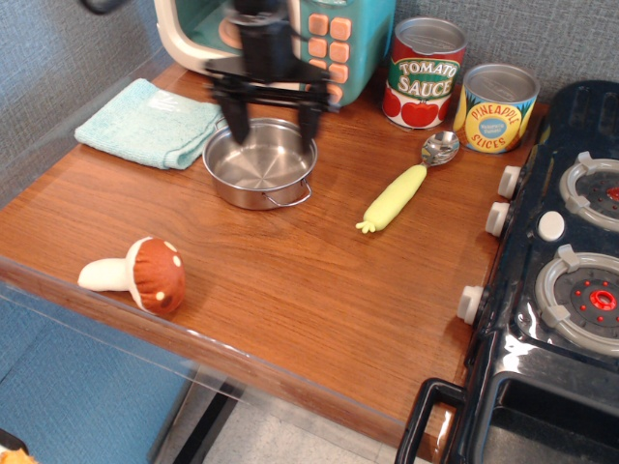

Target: Place the spoon on the cloth.

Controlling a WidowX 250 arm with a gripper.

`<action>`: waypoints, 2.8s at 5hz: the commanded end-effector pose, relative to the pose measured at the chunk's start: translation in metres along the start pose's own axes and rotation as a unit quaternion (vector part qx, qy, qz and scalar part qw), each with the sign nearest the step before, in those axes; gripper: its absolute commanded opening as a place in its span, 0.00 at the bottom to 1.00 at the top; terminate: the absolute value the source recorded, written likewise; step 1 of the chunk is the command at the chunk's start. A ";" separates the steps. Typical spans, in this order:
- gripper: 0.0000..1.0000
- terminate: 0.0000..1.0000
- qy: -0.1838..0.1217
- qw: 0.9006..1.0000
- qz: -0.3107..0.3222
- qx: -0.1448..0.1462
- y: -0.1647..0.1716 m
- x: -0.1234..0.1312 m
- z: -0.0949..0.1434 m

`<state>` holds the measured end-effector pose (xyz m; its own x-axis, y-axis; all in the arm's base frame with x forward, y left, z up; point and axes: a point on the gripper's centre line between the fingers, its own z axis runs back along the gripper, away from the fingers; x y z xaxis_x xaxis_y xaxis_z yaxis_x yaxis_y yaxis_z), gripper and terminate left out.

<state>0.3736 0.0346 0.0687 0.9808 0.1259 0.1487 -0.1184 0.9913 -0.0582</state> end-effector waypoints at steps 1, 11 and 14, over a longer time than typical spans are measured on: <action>1.00 0.00 -0.026 0.993 -0.112 0.003 -0.078 -0.001 -0.001; 0.00 0.00 -0.063 0.995 -0.063 0.053 0.097 -0.009 0.049; 0.00 0.00 -0.004 0.996 -0.057 0.062 0.168 0.003 0.015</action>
<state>0.3610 0.1977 0.0489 0.9946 0.0071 0.1032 -0.0127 0.9985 0.0537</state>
